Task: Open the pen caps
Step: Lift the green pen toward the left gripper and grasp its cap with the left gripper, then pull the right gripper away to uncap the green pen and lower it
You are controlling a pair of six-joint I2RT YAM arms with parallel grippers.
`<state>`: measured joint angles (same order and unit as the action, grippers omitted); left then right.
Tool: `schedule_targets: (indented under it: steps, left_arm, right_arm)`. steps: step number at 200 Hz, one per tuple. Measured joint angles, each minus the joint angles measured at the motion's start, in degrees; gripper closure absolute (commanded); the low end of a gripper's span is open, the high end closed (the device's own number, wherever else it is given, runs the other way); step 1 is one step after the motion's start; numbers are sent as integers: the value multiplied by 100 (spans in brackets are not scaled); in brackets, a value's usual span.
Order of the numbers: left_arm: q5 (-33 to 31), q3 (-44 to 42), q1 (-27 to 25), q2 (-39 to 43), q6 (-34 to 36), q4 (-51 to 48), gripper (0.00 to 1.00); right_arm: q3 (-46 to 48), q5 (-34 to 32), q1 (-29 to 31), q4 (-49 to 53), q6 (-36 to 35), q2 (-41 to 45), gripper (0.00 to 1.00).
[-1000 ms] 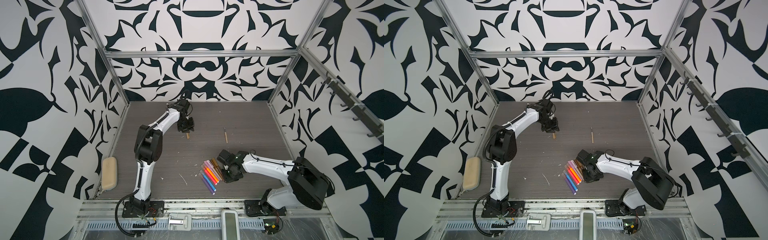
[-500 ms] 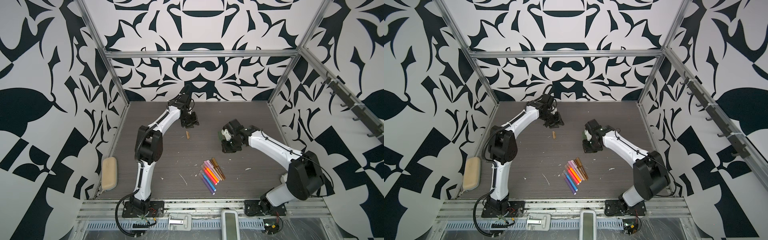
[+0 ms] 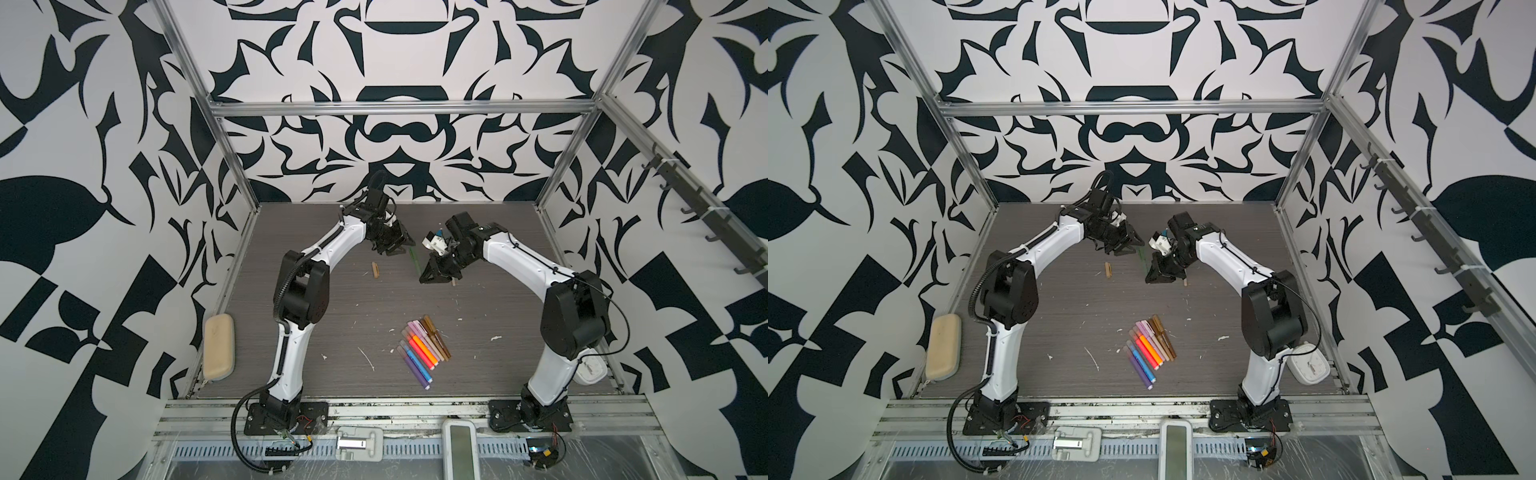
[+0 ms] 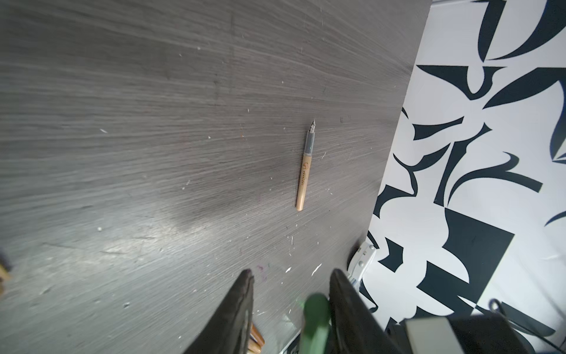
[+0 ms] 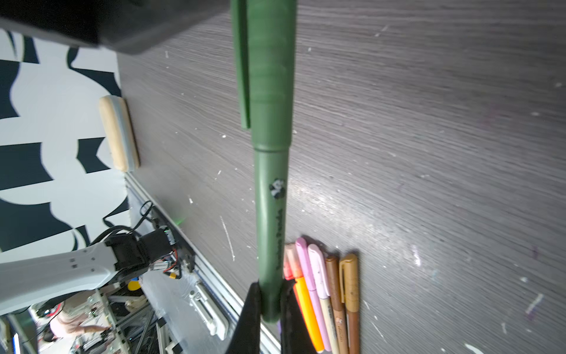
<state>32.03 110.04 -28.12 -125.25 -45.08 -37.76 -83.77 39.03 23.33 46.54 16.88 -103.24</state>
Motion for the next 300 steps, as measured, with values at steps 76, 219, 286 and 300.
schedule_targets:
  steps: [76,219,286,300]
  left_arm:
    - [260,-83,-83,2,-107,229,100]
    - [256,-90,-83,0,-48,212,100]
    - [256,52,-31,-76,-31,111,100]
    - [313,442,9,-295,-7,-107,100]
  right_arm:
    - [-247,192,20,63,136,-72,83]
    - [-890,-17,46,-52,463,-625,73]
    - [-717,22,153,-308,579,-540,100]
    - [-474,-50,129,-542,586,-385,100]
